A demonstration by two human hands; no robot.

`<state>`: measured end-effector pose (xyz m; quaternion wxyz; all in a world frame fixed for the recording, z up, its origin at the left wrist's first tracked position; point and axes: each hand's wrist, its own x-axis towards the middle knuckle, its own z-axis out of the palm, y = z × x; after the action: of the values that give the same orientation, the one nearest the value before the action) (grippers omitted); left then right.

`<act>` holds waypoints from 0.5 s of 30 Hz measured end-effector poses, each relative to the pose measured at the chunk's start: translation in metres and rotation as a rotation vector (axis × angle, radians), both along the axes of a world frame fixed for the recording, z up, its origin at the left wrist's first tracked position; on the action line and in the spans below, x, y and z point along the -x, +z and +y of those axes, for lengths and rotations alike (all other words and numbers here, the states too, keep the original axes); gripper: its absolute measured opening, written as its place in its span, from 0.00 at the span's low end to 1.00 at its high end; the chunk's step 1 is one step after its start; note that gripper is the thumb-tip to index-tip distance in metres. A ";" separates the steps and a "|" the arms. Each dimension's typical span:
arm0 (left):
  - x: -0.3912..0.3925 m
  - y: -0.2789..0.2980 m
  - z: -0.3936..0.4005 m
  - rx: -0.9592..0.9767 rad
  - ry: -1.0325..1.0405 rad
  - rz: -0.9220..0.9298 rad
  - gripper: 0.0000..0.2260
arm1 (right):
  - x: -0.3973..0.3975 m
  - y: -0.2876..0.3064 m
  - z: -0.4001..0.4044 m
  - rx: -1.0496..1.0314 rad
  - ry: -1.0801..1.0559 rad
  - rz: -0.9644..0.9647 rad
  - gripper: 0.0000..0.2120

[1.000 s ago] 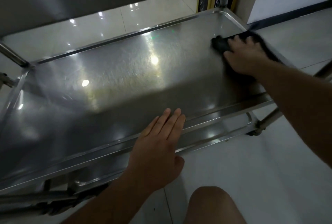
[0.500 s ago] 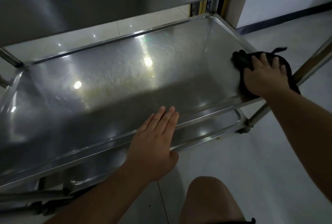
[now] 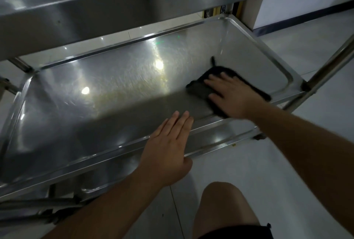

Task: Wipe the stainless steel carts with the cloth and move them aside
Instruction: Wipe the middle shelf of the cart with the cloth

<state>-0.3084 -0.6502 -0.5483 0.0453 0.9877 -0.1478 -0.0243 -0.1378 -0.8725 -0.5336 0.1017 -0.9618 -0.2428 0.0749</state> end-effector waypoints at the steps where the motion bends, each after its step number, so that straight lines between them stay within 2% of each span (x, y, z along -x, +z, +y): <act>1: 0.000 0.000 0.000 0.000 0.004 -0.003 0.46 | -0.012 0.000 -0.019 0.002 -0.090 -0.015 0.27; 4: 0.000 0.000 -0.001 0.028 0.014 0.012 0.46 | -0.049 0.000 -0.077 0.031 -0.376 -0.018 0.28; 7: -0.001 -0.003 -0.002 0.043 0.027 0.022 0.45 | -0.072 -0.003 -0.079 0.042 -0.513 0.050 0.30; 10: -0.002 -0.005 -0.002 0.063 0.026 0.022 0.46 | -0.081 -0.001 -0.019 -0.013 -0.465 0.062 0.31; 15: -0.003 -0.006 -0.001 0.093 0.011 -0.016 0.47 | -0.064 0.006 0.115 -0.005 -0.139 0.023 0.30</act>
<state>-0.3058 -0.6511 -0.5545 0.0902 0.9855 -0.1437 -0.0090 -0.0737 -0.7579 -0.5272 0.1120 -0.9751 -0.1746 0.0781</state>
